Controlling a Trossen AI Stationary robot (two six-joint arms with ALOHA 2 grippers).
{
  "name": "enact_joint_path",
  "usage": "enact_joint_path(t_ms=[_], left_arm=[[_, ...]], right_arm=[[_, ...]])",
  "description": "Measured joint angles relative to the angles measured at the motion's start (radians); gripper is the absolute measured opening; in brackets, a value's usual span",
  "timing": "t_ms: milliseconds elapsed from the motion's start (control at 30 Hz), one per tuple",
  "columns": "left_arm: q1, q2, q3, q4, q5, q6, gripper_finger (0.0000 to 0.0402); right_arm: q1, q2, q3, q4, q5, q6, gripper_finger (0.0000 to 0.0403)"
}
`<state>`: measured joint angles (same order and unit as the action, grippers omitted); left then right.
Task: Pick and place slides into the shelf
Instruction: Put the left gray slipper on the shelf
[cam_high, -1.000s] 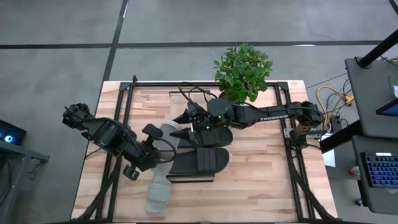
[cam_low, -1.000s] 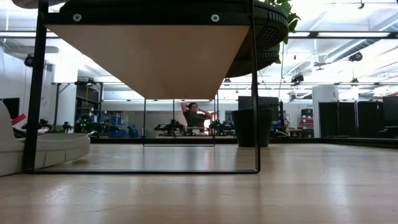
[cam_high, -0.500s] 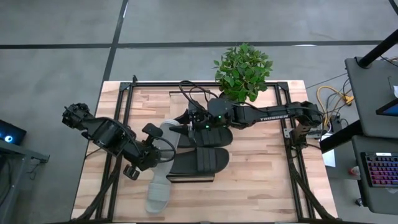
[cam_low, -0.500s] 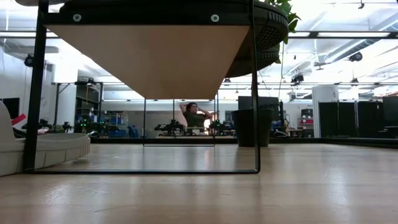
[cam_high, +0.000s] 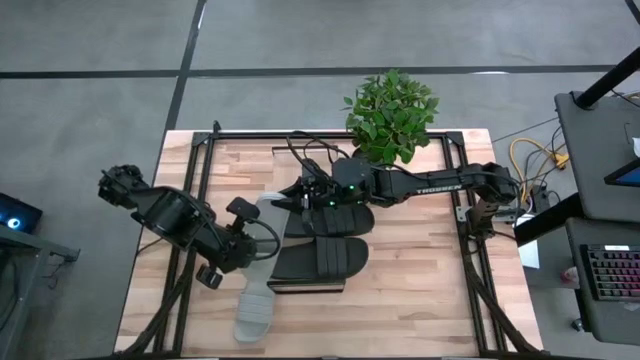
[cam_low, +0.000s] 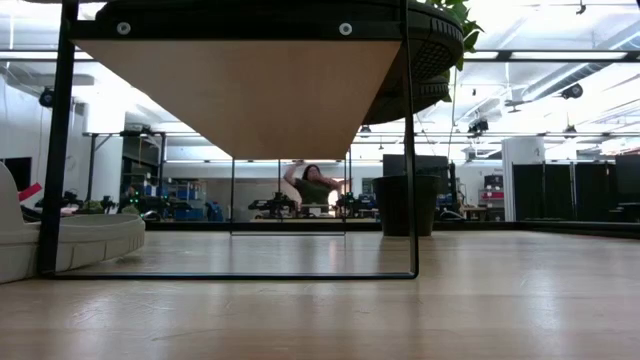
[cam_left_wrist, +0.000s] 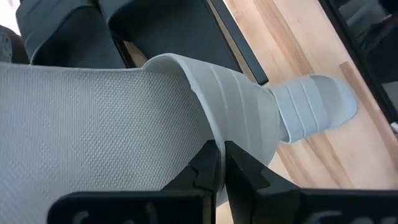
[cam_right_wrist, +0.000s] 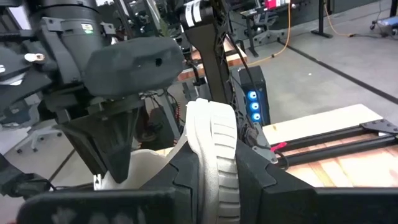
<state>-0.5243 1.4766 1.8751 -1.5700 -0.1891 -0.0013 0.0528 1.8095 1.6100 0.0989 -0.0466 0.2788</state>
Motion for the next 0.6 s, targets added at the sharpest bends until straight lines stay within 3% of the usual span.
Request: enact_joint_path(t_ms=[267,600], left_arm=[[0.001,-0.053,0.0,0.0,-0.001,-0.103,0.0033],[0.001,-0.117,-0.002,-0.003,-0.008,-0.203,0.0143]], right_arm=[[0.0,0.0,0.002,0.043,-0.008,-0.026,0.0051],[0.0,0.001,0.002,0.067,-0.012,-0.044,0.0051]])
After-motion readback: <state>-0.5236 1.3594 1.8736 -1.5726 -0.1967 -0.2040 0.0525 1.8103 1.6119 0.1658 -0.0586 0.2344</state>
